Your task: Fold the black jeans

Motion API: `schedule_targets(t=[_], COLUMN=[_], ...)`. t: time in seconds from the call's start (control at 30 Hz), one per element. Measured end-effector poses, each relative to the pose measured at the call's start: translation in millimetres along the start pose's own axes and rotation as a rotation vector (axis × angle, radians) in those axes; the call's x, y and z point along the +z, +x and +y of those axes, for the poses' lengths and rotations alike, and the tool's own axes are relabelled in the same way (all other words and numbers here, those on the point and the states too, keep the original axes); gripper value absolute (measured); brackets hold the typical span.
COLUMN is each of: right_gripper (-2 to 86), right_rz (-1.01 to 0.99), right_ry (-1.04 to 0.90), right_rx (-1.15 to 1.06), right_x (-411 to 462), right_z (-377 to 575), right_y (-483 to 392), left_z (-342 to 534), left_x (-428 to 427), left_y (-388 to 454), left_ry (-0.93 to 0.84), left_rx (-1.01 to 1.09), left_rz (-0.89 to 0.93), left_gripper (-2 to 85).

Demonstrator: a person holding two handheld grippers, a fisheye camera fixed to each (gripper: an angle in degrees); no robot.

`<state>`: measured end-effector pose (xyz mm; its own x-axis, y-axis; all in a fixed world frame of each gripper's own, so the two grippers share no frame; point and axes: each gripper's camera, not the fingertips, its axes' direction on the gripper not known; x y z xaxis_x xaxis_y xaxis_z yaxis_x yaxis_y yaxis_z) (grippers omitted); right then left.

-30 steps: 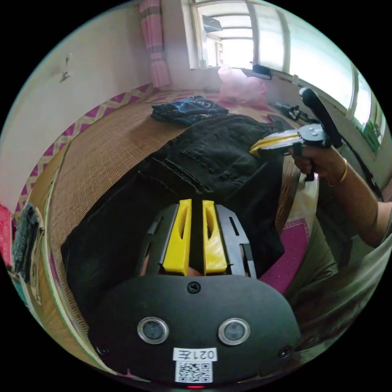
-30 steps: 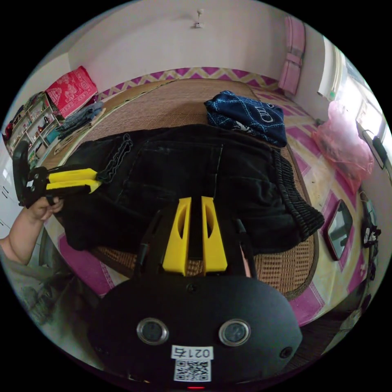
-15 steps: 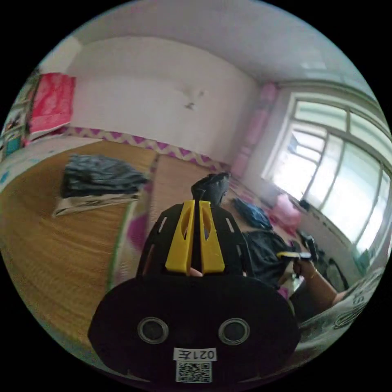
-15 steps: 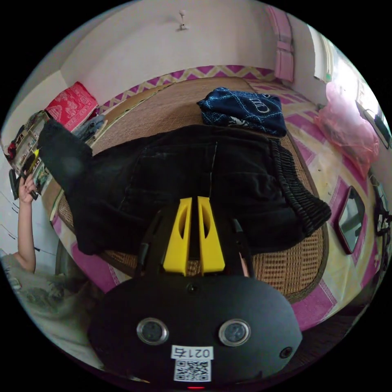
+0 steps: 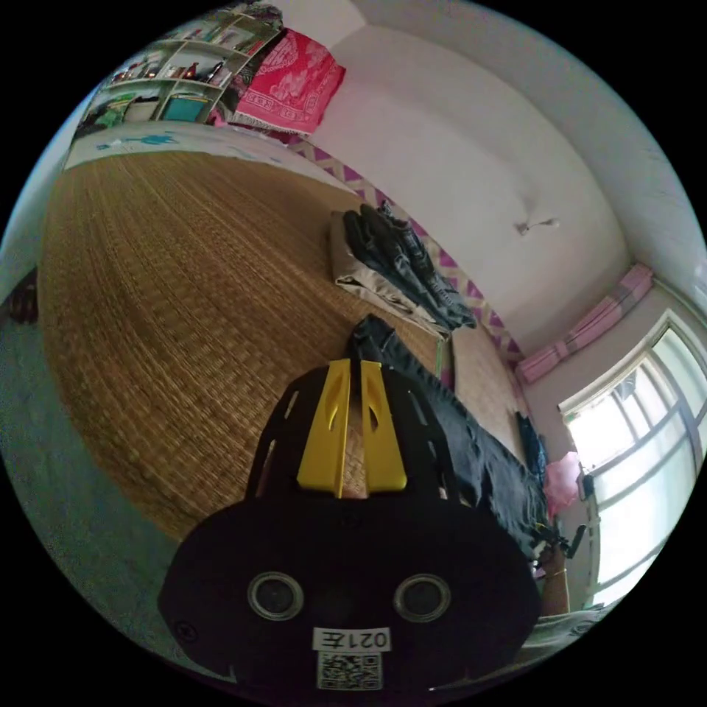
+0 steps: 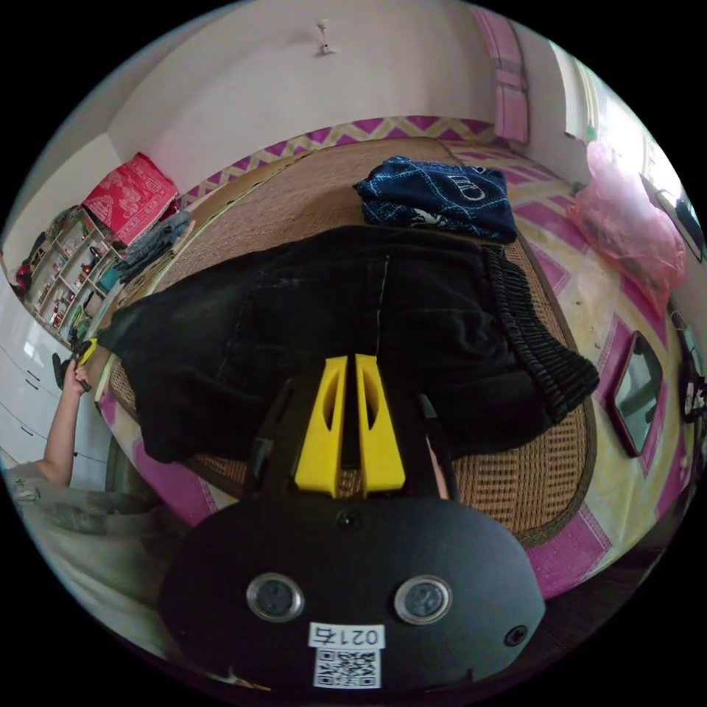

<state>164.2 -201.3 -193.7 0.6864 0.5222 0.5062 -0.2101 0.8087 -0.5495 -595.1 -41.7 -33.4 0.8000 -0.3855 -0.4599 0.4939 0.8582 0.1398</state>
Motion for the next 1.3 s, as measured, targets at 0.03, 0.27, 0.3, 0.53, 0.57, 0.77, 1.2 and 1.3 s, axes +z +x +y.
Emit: schedule_targets(t=[0.03, 0.27, 0.3, 0.53, 0.57, 0.77, 1.2, 1.3], right_gripper=[3.9, 8.0, 8.1, 9.2, 9.0, 7.5, -0.8, -0.9], right_rz=[-0.023, 0.025, 0.047, 0.128, 0.137, 0.096, -0.172, -0.160], right_ry=[-0.010, 0.123, 0.116, -0.099, -0.126, -0.294, -0.209, -0.201], right_rx=[-0.039, -0.426, -0.461, -0.672, -0.700, -0.774, -0.778, -0.791], right_x=[-4, -47, -44, 4, 9, 39, -37, -49], right_z=[1, -25, -32, -121, -132, -166, -174, -169], right_y=[-1, -17, -18, -4, -2, 15, 61, 63], left_z=[-4, -19, -18, -8, -5, -2, 12, 15], left_x=[-9, 9, 17, 106, 116, 151, 160, 154], left_y=[-1, 83, 92, 186, 197, 222, 216, 214], left_ry=[0.049, -0.070, -0.098, -0.291, -0.318, -0.425, -0.534, -0.522], left_rx=[0.010, 0.479, 0.517, 0.964, 1.025, 1.121, 1.160, 1.183], left_rz=[-0.019, 0.134, 0.142, 0.072, 0.069, 0.103, 0.141, 0.124], left_gripper=[-0.8, 1.5, 2.1, 6.1, 6.4, 7.0, 7.5, 1.0])
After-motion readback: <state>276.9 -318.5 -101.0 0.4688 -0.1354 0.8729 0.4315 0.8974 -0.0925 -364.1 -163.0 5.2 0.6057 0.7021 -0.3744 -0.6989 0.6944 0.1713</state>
